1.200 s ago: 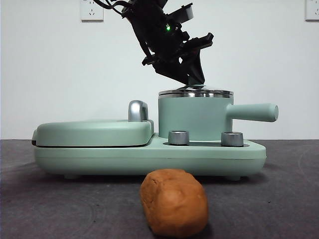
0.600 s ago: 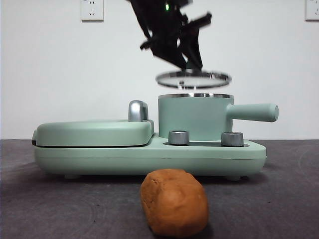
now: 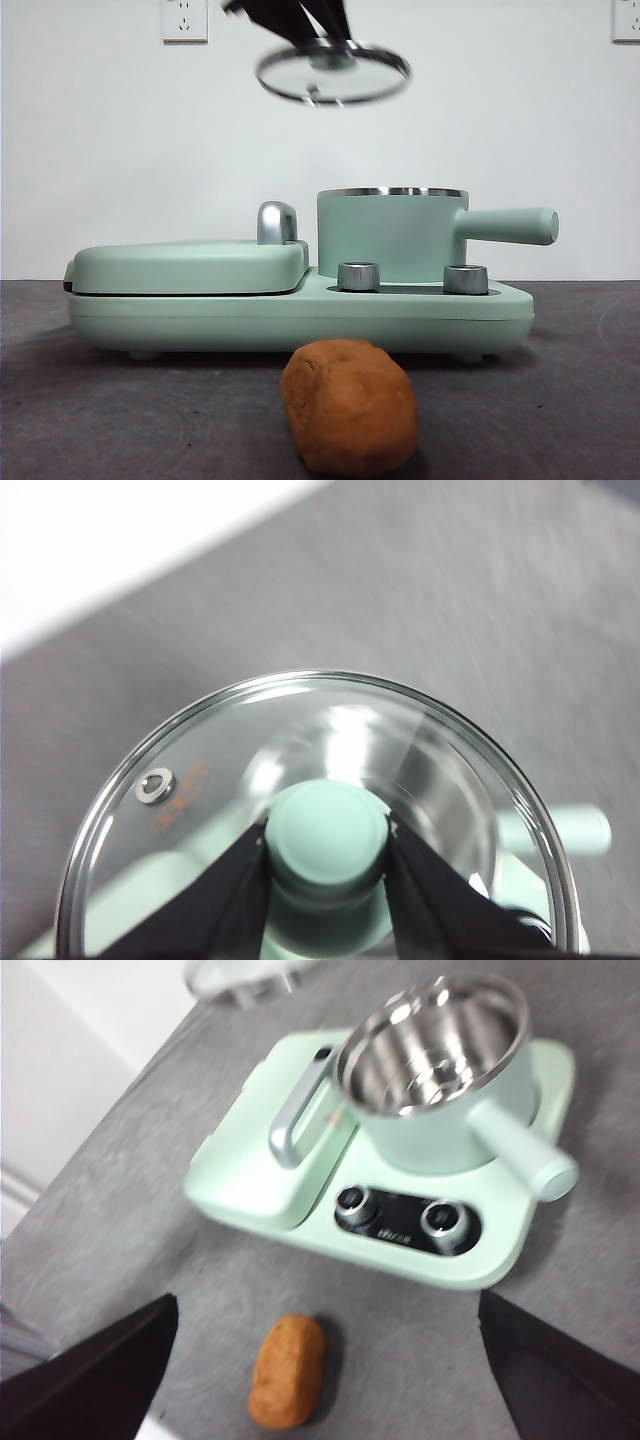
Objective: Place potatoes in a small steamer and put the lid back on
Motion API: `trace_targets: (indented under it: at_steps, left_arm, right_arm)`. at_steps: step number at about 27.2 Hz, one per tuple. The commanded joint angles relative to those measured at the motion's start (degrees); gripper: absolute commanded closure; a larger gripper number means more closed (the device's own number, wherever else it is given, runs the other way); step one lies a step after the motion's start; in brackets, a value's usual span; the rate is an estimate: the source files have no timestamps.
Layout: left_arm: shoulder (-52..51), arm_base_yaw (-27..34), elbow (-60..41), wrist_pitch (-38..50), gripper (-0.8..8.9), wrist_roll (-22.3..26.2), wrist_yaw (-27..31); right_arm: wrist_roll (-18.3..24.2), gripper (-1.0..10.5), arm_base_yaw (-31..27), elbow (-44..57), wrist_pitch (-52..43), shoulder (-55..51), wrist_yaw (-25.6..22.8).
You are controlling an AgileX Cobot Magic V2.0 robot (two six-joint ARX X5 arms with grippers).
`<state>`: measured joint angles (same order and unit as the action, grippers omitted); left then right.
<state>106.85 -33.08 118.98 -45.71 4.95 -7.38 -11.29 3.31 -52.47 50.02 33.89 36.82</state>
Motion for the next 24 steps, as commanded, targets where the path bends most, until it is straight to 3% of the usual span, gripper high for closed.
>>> trace_targets:
  at_steps: [1,14,19,24]
  left_arm:
    - [-1.77,1.75,2.27,0.35,7.33,0.13,-0.11]
    - [-6.58,10.49,2.25,-1.46,7.33,-0.04,-0.11]
    - [-6.56,11.89,2.25,-1.51,7.34,-0.02,-0.11]
    - [-6.56,12.52,2.25,-1.44,7.33,-0.02,-0.11]
  right_arm:
    - [-2.89,4.7,4.09,-0.9,-0.76,3.02,-1.9]
    - [-15.39,4.7,38.42,-0.9,-7.54,25.0,-24.39]
    - [-16.85,4.7,45.48,-0.94,-11.65,34.73,-26.62]
    - [-16.74,4.7,48.57,-2.99,-11.82,44.89,-28.22]
